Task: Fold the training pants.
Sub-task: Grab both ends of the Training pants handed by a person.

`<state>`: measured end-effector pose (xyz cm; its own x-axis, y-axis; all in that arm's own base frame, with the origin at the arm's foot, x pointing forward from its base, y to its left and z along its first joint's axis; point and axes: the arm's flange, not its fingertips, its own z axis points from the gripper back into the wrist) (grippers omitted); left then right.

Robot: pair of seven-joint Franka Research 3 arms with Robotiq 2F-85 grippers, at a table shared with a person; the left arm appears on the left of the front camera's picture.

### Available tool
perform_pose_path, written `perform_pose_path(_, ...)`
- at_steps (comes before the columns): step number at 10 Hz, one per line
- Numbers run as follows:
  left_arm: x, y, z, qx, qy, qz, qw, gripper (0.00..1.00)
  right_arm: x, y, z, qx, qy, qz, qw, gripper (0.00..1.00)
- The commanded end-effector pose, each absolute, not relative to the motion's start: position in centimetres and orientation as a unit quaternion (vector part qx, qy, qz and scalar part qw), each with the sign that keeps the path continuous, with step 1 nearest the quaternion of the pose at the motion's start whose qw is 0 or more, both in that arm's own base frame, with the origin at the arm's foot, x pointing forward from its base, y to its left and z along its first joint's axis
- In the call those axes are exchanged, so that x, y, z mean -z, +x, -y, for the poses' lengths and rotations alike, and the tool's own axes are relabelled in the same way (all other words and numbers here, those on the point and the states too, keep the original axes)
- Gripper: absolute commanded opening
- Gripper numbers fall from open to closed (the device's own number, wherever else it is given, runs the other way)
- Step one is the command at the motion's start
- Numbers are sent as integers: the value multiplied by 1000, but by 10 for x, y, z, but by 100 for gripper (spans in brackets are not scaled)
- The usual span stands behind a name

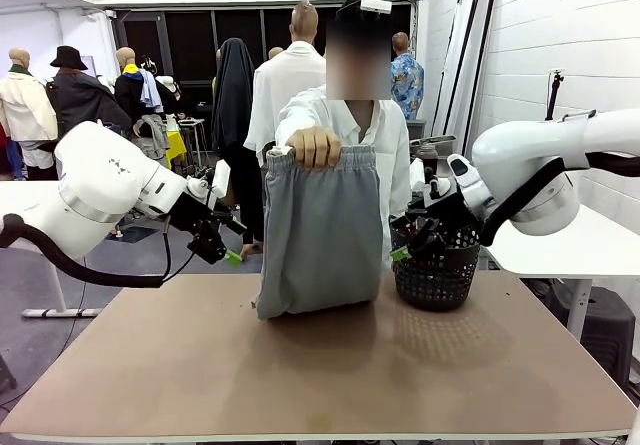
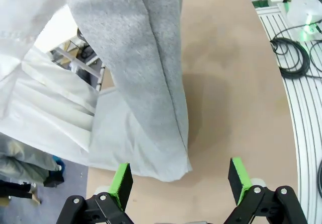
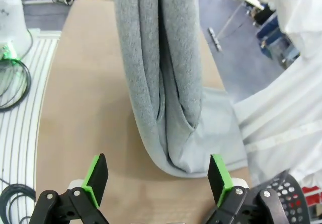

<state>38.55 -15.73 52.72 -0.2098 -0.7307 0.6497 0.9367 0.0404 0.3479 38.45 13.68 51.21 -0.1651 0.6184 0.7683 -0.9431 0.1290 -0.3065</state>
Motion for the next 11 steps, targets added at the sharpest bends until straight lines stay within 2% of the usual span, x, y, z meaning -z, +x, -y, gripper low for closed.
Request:
perform_pose_path(1,-516,390,163,668,-146,412,602,100,-509,398,-138,-625,202,451,604,100)
perform_pose_path(2,-516,388,163,660,-145,400,620,100,-511,395,-138,-620,189,454,611,100)
perform_pose_path(5,-525,386,162,666,-146,393,617,100,-516,388,-135,-619,198,448,614,100)
perform_pose_path(11,-518,400,170,652,-218,443,576,100,-513,395,-145,-609,251,469,588,100)
